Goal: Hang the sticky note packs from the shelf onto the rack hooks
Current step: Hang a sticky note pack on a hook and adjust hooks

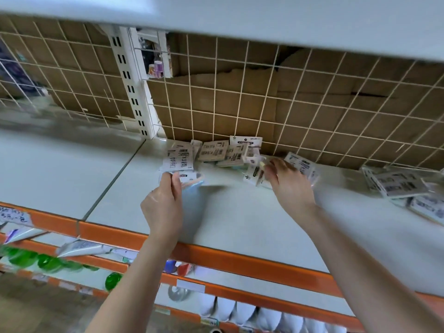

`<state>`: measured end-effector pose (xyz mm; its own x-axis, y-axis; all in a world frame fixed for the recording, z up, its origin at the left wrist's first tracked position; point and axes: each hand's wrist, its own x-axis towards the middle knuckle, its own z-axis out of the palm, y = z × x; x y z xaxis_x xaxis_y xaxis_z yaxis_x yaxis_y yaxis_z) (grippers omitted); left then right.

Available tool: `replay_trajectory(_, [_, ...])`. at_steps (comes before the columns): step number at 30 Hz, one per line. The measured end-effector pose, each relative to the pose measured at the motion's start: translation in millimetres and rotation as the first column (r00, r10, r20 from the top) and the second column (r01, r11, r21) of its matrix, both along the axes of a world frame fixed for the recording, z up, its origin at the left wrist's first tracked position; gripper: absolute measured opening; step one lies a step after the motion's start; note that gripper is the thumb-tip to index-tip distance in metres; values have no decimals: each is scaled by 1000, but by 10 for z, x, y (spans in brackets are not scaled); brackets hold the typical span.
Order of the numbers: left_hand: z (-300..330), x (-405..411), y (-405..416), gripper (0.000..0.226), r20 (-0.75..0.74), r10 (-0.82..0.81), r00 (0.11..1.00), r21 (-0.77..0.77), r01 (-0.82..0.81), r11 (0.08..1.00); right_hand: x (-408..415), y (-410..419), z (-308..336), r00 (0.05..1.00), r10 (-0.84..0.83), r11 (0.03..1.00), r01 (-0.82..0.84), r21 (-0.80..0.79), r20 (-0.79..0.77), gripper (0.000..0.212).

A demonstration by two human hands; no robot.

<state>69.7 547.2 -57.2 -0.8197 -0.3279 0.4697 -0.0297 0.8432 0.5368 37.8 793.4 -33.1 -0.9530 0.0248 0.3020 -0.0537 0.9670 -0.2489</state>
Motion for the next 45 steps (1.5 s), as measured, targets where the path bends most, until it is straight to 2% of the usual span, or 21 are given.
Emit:
replay_trajectory(2, [90, -40, -19, 39, -3, -4, 1000, 14, 4, 1000, 28, 70, 34, 995, 30, 994, -40, 105, 97, 31])
replay_trajectory(3, [138, -58, -16, 41, -9, -7, 1000, 20, 7, 1000, 64, 94, 41, 990, 38, 996, -49, 81, 132, 26])
replay_trajectory(6, [259, -88, 104, 44, -54, -47, 997, 27, 49, 998, 188, 89, 62, 988, 38, 977, -5, -213, 152, 18])
replay_trajectory(8, [321, -84, 259, 45, -90, -107, 990, 28, 110, 994, 251, 65, 39, 994, 19, 909, 27, -416, 105, 16])
replay_trajectory(10, [352, -72, 436, 47, -123, -177, 977, -31, 174, 984, 360, 49, 44, 997, 47, 851, -11, -525, 55, 30])
replay_trajectory(13, [362, -42, 715, 46, -113, -256, 960, -173, 235, 956, 517, 54, 25, 989, 142, 889, -109, -445, 40, 35])
replay_trajectory(16, [318, -65, 851, 42, -75, -291, 954, -114, 282, 953, 615, 41, -26, 980, 179, 917, -134, -377, 88, 29])
replay_trajectory(19, [287, -39, 962, 38, -78, -311, 947, -157, 297, 942, 721, 65, -114, 975, 185, 905, -121, -407, 120, 28])
replay_trajectory(23, [235, 30, 1049, 39, -114, -299, 947, -128, 285, 950, 825, 83, -192, 946, 289, 814, -163, -558, 145, 20])
replay_trajectory(27, [168, 94, 983, 48, -266, -321, 909, -41, 322, 946, 928, 97, -199, 941, 315, 753, -168, -637, 124, 34])
replay_trajectory(29, [148, 126, 938, 60, -337, -362, 869, -46, 369, 928, 949, 77, -176, 931, 335, 790, -194, -581, 145, 41])
replay_trajectory(30, [141, 150, 909, 63, -342, -401, 850, -59, 406, 912, 949, 59, -170, 924, 345, 828, -217, -518, 164, 52])
replay_trajectory(31, [127, 172, 873, 62, -324, -452, 831, -75, 453, 888, 953, 33, -155, 918, 351, 860, -237, -453, 185, 65])
replay_trajectory(33, [67, 222, 784, 54, -227, -539, 811, -99, 531, 841, 965, -14, -128, 910, 360, 887, -266, -379, 206, 69])
replay_trajectory(35, [23, 277, 696, 56, -92, -570, 816, 2, 573, 820, 980, -49, -97, 900, 379, 889, -290, -353, 214, 59])
replay_trajectory(38, [-7, 313, 578, 59, -1, -612, 791, 152, 605, 782, 970, -89, -50, 888, 398, 899, -327, -291, 233, 45])
replay_trajectory(41, [-21, 329, 477, 39, 76, -644, 761, 242, 613, 752, 956, -151, -4, 893, 366, 925, -319, -206, 261, 39])
replay_trajectory(43, [-50, 324, 428, 31, 115, -629, 769, 315, 572, 757, 942, -183, 23, 905, 347, 924, -284, -257, 248, 34])
replay_trajectory(45, [-67, 312, 398, 27, 124, -562, 818, 392, 481, 785, 926, -196, 31, 920, 336, 885, -234, -402, 204, 28])
